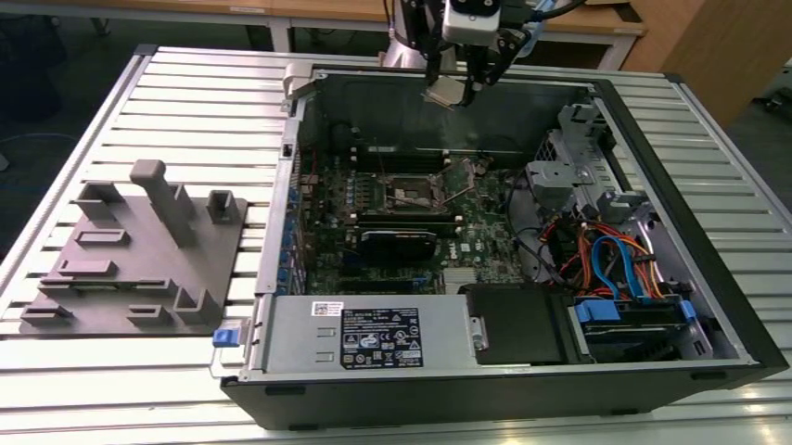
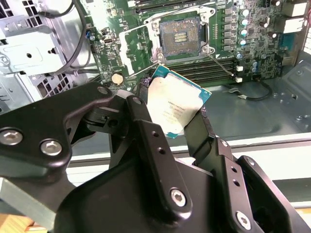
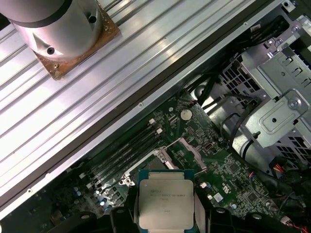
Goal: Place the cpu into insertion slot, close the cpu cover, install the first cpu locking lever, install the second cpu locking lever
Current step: 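Place the cpu into insertion slot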
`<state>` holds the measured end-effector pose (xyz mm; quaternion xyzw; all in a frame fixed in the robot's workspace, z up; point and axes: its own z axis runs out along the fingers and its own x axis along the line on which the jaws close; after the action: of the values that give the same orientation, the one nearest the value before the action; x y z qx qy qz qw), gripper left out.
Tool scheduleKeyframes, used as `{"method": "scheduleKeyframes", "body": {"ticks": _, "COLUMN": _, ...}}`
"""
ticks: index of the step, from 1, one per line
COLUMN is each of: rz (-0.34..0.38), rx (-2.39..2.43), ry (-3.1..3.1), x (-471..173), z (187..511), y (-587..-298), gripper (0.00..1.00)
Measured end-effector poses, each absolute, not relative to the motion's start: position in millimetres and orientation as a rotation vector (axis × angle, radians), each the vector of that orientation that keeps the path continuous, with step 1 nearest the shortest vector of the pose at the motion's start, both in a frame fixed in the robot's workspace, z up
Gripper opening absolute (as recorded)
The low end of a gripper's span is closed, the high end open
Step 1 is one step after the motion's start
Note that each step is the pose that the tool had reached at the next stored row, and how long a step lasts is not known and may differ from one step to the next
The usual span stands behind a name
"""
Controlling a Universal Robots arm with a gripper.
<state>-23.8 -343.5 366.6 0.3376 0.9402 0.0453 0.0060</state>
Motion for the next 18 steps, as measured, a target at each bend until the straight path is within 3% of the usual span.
{"method": "scheduleKeyframes", "body": {"ticks": 18, "rz": 0.141, "rx": 1.155, "ry": 2.902, "x": -23.8, "z": 366.5, "y": -343.5, "gripper": 0.54}}
